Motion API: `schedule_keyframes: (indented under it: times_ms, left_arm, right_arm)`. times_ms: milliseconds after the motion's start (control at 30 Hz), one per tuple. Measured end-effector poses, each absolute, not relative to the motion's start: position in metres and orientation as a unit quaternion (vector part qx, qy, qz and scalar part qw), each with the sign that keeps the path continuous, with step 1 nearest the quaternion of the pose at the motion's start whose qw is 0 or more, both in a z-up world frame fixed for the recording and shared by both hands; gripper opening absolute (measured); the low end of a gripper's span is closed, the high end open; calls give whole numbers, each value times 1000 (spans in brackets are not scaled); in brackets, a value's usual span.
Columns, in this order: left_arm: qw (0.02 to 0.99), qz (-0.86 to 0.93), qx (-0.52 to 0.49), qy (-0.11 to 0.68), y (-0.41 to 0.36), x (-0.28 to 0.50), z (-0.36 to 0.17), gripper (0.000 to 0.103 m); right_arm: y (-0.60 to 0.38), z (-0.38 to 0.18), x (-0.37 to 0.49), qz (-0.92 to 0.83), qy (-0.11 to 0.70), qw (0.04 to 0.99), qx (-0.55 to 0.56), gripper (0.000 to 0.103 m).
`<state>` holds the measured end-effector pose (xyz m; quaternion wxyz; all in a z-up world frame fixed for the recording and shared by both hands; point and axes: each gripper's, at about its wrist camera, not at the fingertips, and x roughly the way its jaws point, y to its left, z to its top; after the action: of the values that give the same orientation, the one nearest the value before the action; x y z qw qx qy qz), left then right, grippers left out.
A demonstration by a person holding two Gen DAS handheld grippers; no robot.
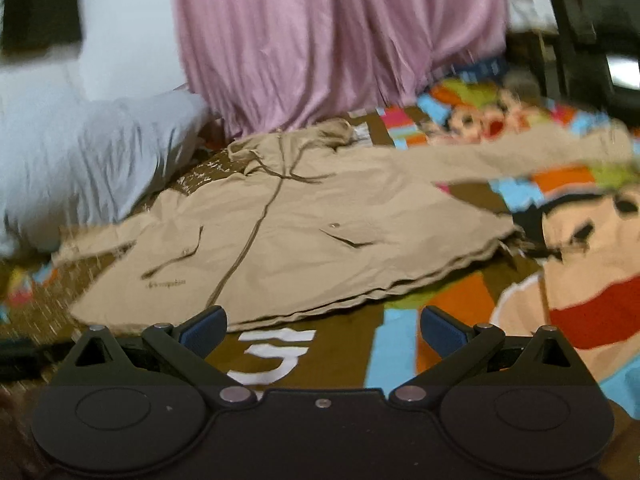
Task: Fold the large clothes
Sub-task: 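Grasp the jacket's sleeve cuff with the right tool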
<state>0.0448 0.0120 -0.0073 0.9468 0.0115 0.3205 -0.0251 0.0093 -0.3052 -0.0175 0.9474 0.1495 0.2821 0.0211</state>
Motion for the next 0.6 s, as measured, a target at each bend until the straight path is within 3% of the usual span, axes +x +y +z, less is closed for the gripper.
schedule_keyframes:
  times_ms: [333, 467, 600]
  left_arm:
    - [953, -16, 15, 303, -6, 147, -6, 103]
    - [951, -16, 9, 310, -6, 173, -20, 103]
    - [948, -6, -6, 317, 2, 187, -36, 103]
  right_arm:
    - [-455, 30, 70, -60, 272, 943, 181, 103]
    - [-532, 23, 112, -135, 292, 924, 206, 103]
    - [-604, 6, 147, -191, 281, 892, 299, 102]
